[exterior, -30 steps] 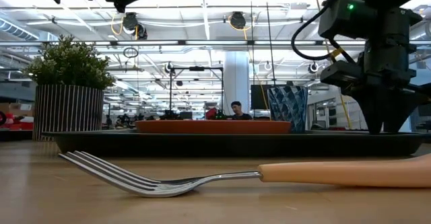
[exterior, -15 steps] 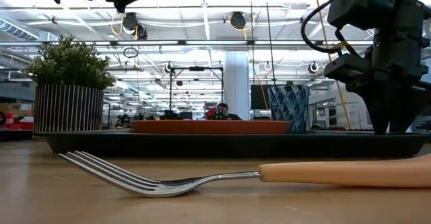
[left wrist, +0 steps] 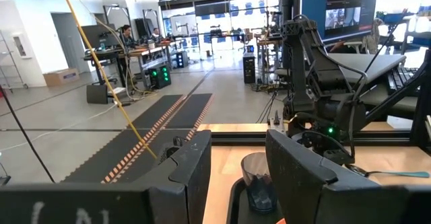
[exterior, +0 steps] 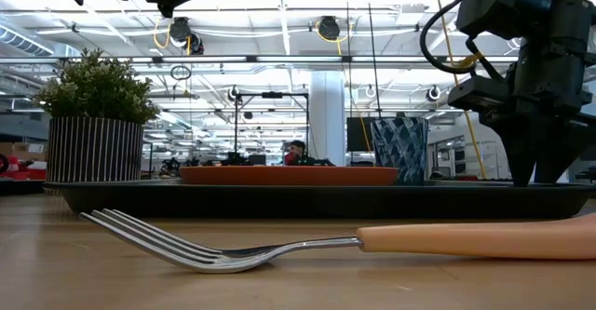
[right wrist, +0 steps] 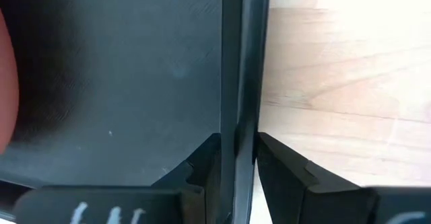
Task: Pick and place plate/cup/fork/spoon on tray
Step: Move the black serving tray to the center of the table
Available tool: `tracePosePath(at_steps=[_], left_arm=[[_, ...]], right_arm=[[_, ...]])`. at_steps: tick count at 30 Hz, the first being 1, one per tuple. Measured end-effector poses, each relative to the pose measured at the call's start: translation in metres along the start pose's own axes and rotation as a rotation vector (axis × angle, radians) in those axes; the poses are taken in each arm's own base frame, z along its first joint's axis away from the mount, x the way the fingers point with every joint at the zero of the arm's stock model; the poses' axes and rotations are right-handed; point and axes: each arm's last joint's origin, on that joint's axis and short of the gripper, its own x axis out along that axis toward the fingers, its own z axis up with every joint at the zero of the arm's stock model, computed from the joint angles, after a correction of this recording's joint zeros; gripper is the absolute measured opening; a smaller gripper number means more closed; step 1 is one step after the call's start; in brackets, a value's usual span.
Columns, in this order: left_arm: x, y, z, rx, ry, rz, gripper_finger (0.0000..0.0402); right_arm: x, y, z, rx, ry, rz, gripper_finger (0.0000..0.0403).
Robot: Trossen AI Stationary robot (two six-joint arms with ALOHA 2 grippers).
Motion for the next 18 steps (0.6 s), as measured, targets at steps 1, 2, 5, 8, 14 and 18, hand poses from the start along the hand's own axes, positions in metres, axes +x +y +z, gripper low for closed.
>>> tracePosePath(at_steps=[1,2,5,8,14,18], left_arm=[[0.0,-0.0001,0.0,0.0,0.0,0.0,0.0145],[0.0,-0.0001,0.0,0.0,0.0,0.0,0.0145],[0.0,-0.0001,0.0,0.0,0.0,0.0,0.0145],[0.0,0.0,0.0,0.0,0.0,0.0,0.0145],[0.0,-0.0001,0.0,0.001,0.0,0.0,0.0145],[0.0,0.0,-0.0001,0.0,0.001,0.0,0.0145]], right_arm=[[0.0,0.0,0.0,0.0,0.0,0.0,0.0086],[0.0,0.0,0.0,0.0,0.0,0.0,0.0086],[0.0,-0.0003,0.0,0.005,0.001,-0.004,0.0086],[0.0,-0.0004,0.0,0.028,0.001,-0.004,0.0086],[-0.0001,0.0008,-0.0001,0.014,0.001,0.009,0.0086],[-0.0001,0.0009,-0.0003,0.003,0.005,0.01,0.0086]])
